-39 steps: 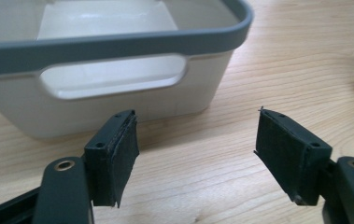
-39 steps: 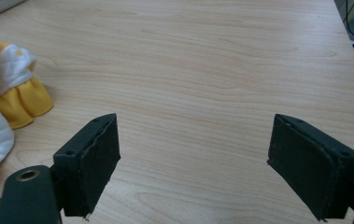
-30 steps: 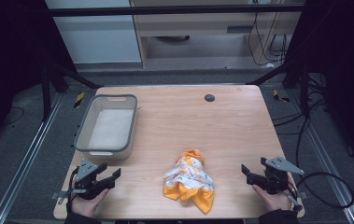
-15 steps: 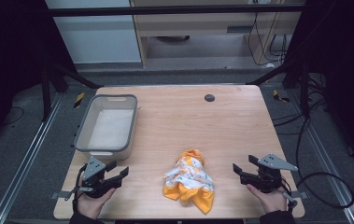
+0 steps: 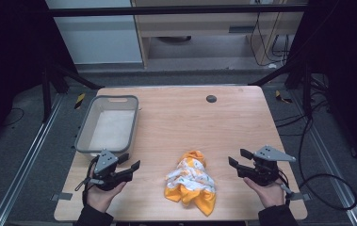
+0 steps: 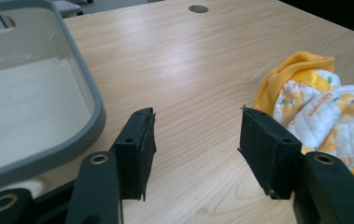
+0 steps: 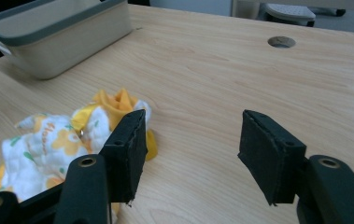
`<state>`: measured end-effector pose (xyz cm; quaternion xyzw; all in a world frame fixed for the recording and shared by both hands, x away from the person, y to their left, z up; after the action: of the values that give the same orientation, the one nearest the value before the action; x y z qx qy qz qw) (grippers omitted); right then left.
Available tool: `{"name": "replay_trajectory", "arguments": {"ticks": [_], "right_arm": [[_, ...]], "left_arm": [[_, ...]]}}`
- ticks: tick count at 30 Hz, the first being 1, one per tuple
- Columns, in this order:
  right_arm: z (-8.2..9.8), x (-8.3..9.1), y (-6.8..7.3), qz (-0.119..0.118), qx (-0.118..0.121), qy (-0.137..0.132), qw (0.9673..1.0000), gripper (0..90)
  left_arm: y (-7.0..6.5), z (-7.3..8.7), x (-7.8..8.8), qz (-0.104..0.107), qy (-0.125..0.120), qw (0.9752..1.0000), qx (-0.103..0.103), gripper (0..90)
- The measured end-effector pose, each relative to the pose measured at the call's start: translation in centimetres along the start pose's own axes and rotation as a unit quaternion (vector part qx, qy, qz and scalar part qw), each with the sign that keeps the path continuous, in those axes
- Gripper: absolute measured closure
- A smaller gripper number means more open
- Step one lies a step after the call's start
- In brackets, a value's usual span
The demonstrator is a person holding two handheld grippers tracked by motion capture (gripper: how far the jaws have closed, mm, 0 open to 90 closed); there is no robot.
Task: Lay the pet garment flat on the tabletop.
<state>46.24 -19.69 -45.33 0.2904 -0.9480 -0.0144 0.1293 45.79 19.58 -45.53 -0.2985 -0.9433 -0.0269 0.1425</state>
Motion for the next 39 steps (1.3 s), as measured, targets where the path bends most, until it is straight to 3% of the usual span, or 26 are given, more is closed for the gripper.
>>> {"name": "replay_trajectory", "arguments": {"ticks": [8, 15, 23, 30, 34, 39], "right_arm": [[-1.4, -2.1, 1.7, -0.031, 0.01, 0.003, 0.9995, 44.8], [-1.1, -3.7, 2.4, -0.044, 0.016, 0.012, 0.9988, 47.9], [0.2, -4.9, 2.0, -0.046, 0.014, 0.024, 0.9985, 50.6], [1.3, -5.5, 1.5, -0.046, 0.015, 0.039, 0.9981, 52.2], [1.5, -5.9, 1.8, -0.056, 0.018, 0.04, 0.9974, 53.0], [2.3, -6.7, 2.3, -0.066, 0.033, 0.056, 0.9957, 54.0]], "left_arm": [[-2.1, -1.4, -3.1, 0.02, 0.004, 0.9997, -0.016, 45.1], [-3.4, -1.7, -5.3, 0.037, 0.012, 0.9991, -0.017, 46.6], [-4.2, -0.9, -7.8, 0.051, 0.033, 0.998, -0.019, 47.6], [-4.8, 0.2, -9.8, 0.065, 0.055, 0.9963, -0.008, 48.3], [-5.5, 0.5, -10.6, 0.075, 0.06, 0.9954, 0.001, 48.5], [-6.1, 0.8, -11.0, 0.087, 0.068, 0.9939, -0.002, 48.4]]}}
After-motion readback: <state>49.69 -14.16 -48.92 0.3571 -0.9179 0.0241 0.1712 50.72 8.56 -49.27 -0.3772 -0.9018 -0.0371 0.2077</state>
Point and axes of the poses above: each handheld gripper's, and its own axes: x roughly backward along the jaws, z roughly out of its underside, y roughly to its left, the point moved 6 cm from there along -x, roughly forward along the jaws, and after that the axes turned 12 degrees about -y, right-handed, at the moved point
